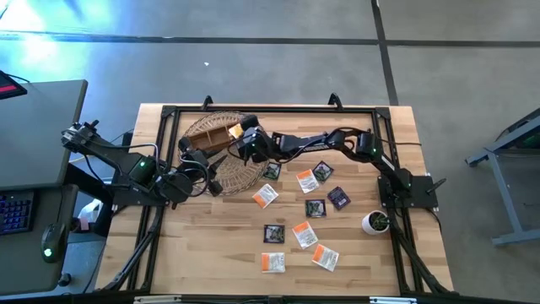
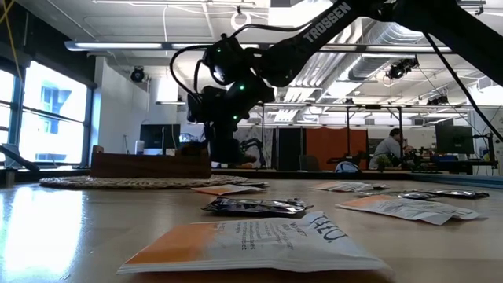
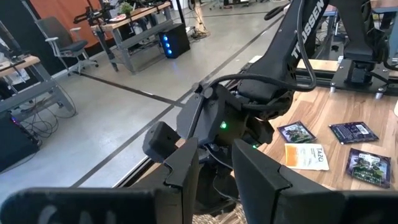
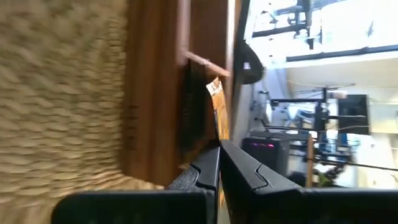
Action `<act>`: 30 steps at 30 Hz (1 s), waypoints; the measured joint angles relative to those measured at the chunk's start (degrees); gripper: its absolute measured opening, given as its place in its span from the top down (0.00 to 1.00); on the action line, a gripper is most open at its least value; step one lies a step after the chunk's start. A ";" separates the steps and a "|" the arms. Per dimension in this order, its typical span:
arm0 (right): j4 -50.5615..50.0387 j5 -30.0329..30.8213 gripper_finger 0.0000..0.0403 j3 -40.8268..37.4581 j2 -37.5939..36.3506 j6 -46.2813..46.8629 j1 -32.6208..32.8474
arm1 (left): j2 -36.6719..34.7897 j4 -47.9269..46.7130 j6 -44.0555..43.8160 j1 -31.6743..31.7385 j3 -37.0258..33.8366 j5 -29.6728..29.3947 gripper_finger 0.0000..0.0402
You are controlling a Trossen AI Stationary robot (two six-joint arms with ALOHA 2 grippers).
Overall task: Pick & Place Tea
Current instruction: Put the yellow tea bag into the right section of the wooden organizer
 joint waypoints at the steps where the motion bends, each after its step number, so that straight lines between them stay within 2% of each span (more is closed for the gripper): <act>1: -0.18 -0.57 0.98 0.00 0.00 0.95 0.00 | 0.00 0.01 0.00 0.00 0.00 0.01 0.76; 5: 0.91 -3.20 0.98 0.00 -0.04 5.08 -0.02 | 0.00 -0.01 0.00 0.00 0.00 0.00 0.76; 11: 3.07 -1.62 0.98 0.12 -0.07 4.20 -0.05 | 0.00 0.01 0.00 0.00 0.00 0.00 0.76; 14: -0.45 -3.13 0.98 1.99 -0.07 8.02 -0.43 | 0.00 0.01 0.00 0.00 0.00 0.00 0.76; 19: -8.76 -10.50 0.98 6.58 -0.07 17.59 -1.51 | 0.00 0.01 0.00 0.00 0.00 -0.01 0.76; 25: -15.83 -13.40 0.98 12.01 -0.07 21.05 -2.77 | 0.00 0.01 0.00 0.00 0.00 0.00 0.76; 30: -18.93 -15.79 0.98 12.82 -0.11 20.89 -3.83 | 0.00 -0.01 0.00 0.00 0.00 0.12 0.76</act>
